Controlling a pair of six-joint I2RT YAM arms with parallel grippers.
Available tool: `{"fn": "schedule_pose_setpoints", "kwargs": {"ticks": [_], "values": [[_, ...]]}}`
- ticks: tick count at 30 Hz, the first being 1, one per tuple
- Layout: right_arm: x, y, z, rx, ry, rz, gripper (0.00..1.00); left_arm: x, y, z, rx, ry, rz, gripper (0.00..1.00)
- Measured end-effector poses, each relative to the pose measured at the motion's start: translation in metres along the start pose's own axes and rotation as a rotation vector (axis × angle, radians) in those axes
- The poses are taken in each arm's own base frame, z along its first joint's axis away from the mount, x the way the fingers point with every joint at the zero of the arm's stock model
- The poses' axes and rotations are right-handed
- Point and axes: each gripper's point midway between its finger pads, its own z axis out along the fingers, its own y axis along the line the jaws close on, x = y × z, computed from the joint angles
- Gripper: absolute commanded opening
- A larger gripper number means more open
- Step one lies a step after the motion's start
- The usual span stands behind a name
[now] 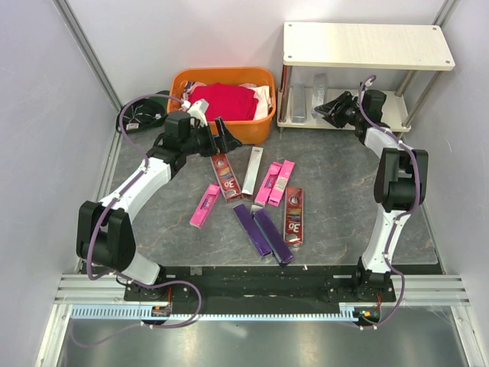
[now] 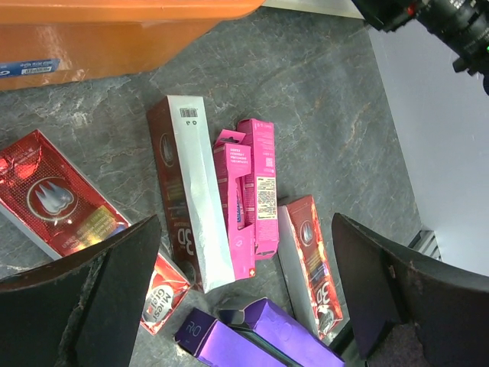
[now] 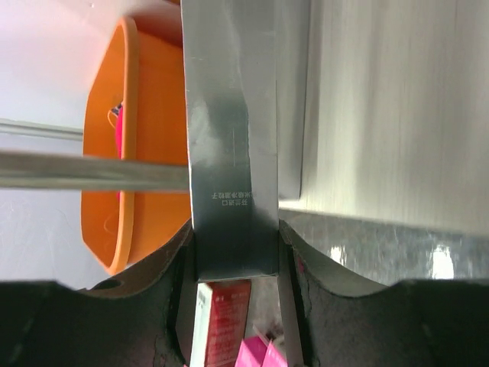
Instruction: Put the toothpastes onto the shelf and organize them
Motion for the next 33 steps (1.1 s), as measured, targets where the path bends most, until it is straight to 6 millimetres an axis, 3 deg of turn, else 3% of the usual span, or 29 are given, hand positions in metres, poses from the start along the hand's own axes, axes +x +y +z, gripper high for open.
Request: {"fn": "schedule_pose_setpoints", "kwargs": {"ticks": [4,12,22,33], "values": [[-0.004,-0.009,0.018,-0.004,0.003,0.009,0.14,0.001,0.0,0.0,0.002,0.004,0.002,1.0],[0.013,-0.046,0.048,0.028,0.048,0.078,0.17,0.003,0.0,0.0,0.003,0.012,0.003,1.0],[0.007,-0.037,0.078,0.01,0.045,0.048,0.22,0.006,0.001,0.001,0.005,0.023,-0.001,1.0],[0.015,-0.034,0.077,0.005,0.064,0.046,0.28,0.011,0.002,0.004,0.012,0.047,-0.01,1.0]]}}
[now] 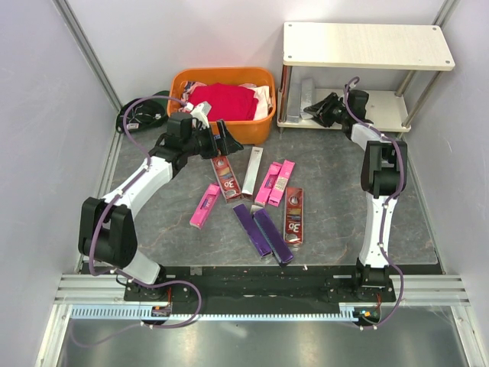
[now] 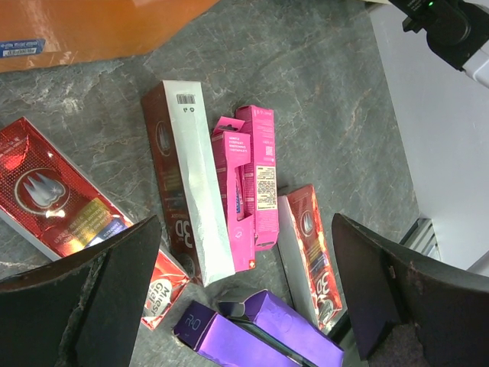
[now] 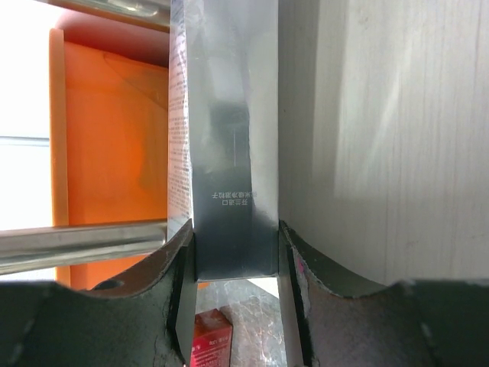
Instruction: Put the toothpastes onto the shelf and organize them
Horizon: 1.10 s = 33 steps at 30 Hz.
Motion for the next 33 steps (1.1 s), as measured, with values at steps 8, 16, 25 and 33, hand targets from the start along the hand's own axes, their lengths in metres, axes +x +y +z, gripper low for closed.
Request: {"fn": "schedule_pose_setpoints", "kwargs": {"ticks": [8,16,25,33], "values": [[0.007,0.001,-0.005,0.007,0.026,-0.007,0.37,0.001,0.001,0.001,-0.001,0.004,-0.002,1.0],[0.02,0.013,-0.018,-0.008,0.048,-0.03,0.89,0.001,0.001,0.001,-0.001,0.004,-0.002,1.0],[0.048,-0.003,-0.037,0.106,0.087,-0.03,0.98,0.001,0.0,0.001,0.003,0.005,-0.002,1.0],[0.069,-0.04,-0.046,0.241,0.109,0.002,0.93,0.0,-0.005,-0.006,0.015,-0.004,0.006,1.0]]}}
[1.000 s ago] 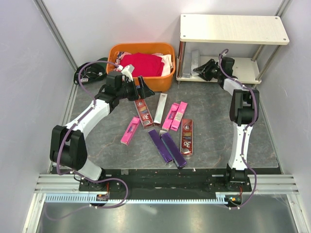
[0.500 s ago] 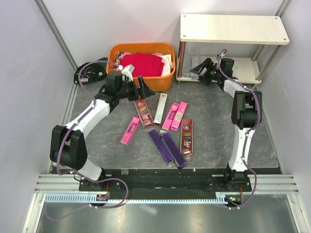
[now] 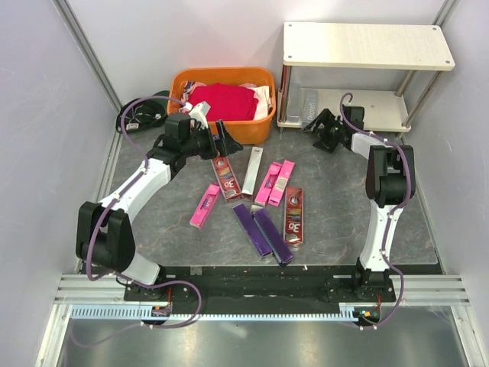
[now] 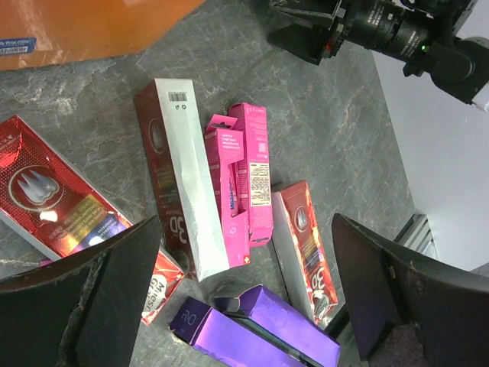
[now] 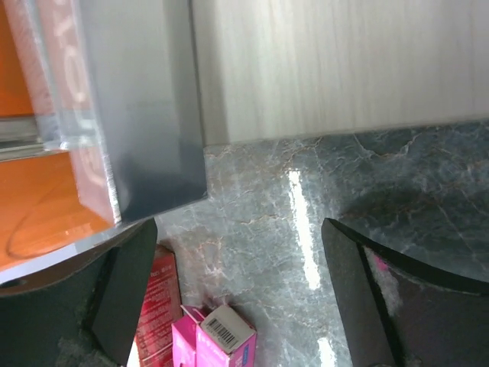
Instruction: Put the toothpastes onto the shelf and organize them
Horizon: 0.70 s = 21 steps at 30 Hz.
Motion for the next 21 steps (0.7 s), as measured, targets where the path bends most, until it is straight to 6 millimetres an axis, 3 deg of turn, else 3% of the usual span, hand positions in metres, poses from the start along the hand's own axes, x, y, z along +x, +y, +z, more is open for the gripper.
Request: {"fn": "schedule_pose_setpoints", "kwargs": {"ticks": [5,9,14,21], "values": [[-0.013,0.019,-0.009,-0.046,-0.055,-0.008,0.79,0.0,-0.001,-0.001,0.001,-0.002,0.001,1.0],[-0.024,0.034,-0.014,-0.086,-0.092,-0.022,0.8,0.0,-0.001,-0.002,0.002,-0.002,0.002,1.0],[-0.029,0.038,-0.018,-0.078,-0.119,-0.028,0.82,0.0,-0.001,-0.002,0.003,-0.001,0.002,1.0],[-0.055,0.048,-0.024,-0.052,-0.21,-0.037,0.8,0.001,-0.002,-0.002,0.007,0.001,0.002,1.0]]}}
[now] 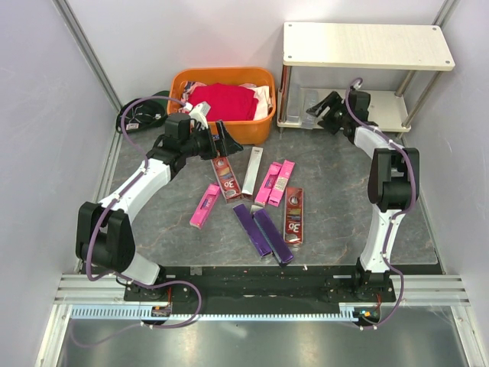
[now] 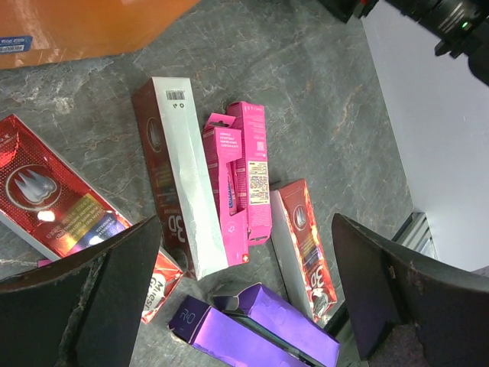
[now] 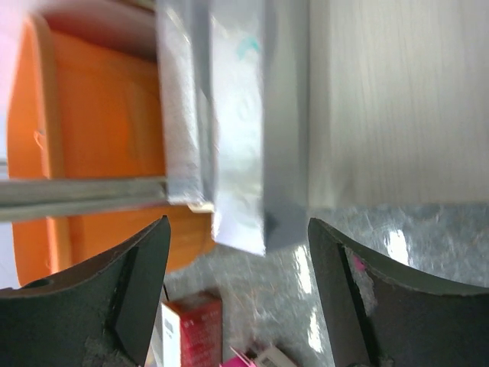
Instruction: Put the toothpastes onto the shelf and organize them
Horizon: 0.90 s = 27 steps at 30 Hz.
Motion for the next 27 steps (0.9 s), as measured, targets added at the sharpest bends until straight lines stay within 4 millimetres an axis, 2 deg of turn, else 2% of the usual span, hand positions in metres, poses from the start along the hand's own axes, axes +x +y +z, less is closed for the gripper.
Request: {"fn": "schedule_pose_setpoints", "kwargs": {"ticks": [5,9,12,18,22,27], "values": [[-0.036,0.021,0.005,-0.016,-0.092,-0.021,0.72,0.0,0.0,0.0,0.0,0.0,0.0,1.0],[-0.054,0.025,0.019,-0.024,-0.132,-0.023,0.65,0.0,0.0,0.0,0.0,0.001,0.001,1.0],[-0.053,0.013,0.032,-0.003,-0.128,-0.011,0.62,0.002,0.002,0.002,-0.001,0.006,-0.002,1.0],[-0.036,-0.018,0.054,0.06,-0.091,0.027,0.57,0.006,0.006,0.005,-0.006,0.021,-0.009,1.0],[-0.038,-0.015,0.056,0.06,-0.1,0.031,0.5,0.007,0.006,0.006,-0.006,0.026,-0.011,1.0],[-0.034,-0.005,0.065,0.034,-0.107,0.037,0.47,0.009,0.009,0.008,-0.009,0.033,-0.01,1.0]]}}
